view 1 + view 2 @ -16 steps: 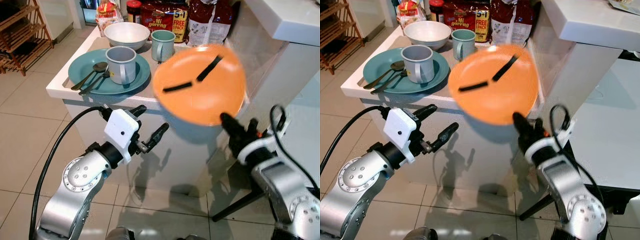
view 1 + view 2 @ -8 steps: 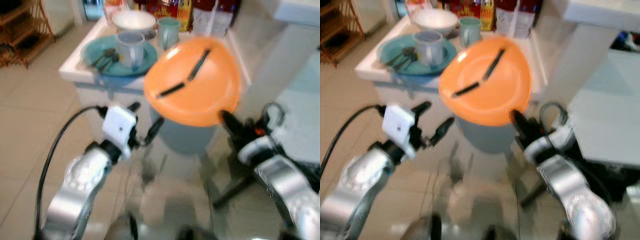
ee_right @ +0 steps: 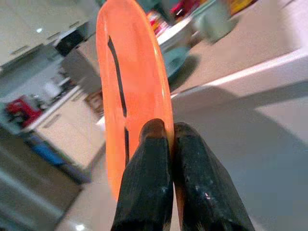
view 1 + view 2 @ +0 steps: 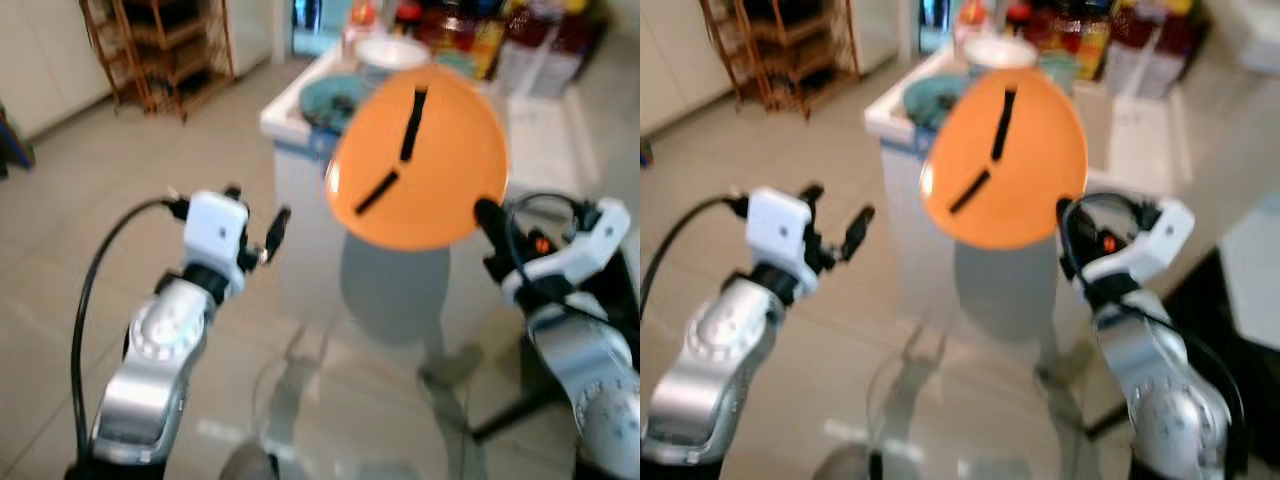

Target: Setting the table

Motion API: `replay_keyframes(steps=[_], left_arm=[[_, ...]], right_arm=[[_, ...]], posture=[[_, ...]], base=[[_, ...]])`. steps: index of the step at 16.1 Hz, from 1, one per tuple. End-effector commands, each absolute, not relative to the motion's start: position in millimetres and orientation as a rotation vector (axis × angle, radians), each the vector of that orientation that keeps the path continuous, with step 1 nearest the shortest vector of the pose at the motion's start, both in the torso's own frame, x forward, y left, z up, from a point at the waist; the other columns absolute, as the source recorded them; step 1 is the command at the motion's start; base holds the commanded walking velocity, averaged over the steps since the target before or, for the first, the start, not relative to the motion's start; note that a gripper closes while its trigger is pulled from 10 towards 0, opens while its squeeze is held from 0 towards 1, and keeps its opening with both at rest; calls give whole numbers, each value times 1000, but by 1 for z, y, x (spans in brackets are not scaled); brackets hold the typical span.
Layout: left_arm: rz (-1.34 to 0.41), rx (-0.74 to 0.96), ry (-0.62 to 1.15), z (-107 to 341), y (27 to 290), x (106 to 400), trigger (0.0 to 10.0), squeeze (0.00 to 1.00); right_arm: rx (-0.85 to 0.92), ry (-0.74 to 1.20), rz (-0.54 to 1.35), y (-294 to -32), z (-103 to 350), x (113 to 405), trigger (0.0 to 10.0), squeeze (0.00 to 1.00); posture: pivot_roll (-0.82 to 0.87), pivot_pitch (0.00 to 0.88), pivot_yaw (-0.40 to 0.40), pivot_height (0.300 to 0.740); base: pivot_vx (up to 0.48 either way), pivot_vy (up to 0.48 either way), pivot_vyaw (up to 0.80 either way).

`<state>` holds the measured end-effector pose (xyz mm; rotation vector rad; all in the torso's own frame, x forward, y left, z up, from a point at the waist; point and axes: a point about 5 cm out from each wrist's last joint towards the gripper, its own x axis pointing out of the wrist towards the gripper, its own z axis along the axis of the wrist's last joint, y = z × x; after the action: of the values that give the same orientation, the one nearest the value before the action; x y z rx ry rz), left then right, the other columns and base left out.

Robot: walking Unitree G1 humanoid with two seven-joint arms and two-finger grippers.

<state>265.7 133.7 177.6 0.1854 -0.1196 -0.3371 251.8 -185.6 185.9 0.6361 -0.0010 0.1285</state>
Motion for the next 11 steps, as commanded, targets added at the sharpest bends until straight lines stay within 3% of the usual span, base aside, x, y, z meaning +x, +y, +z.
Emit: replay_keyframes(steps=[1,8,11], left_arm=[[-356,189,-121,177,126,266,10000,0],[-363,206,-121,176,123,267,10000,0],[-372,209,-124,176,121,267,10000,0]], right_arm=[[601,-78,115,-194,194,251,10000,0],[584,-97,124,-194,189,252,10000,0],[592,-108,100,-199,188,252,10000,0]], posture=[[33,51,-43,740],[33,54,-48,740],[29,54,-45,740]], base=[[0,-480,0],[0,-480,0],[0,-480,800]])
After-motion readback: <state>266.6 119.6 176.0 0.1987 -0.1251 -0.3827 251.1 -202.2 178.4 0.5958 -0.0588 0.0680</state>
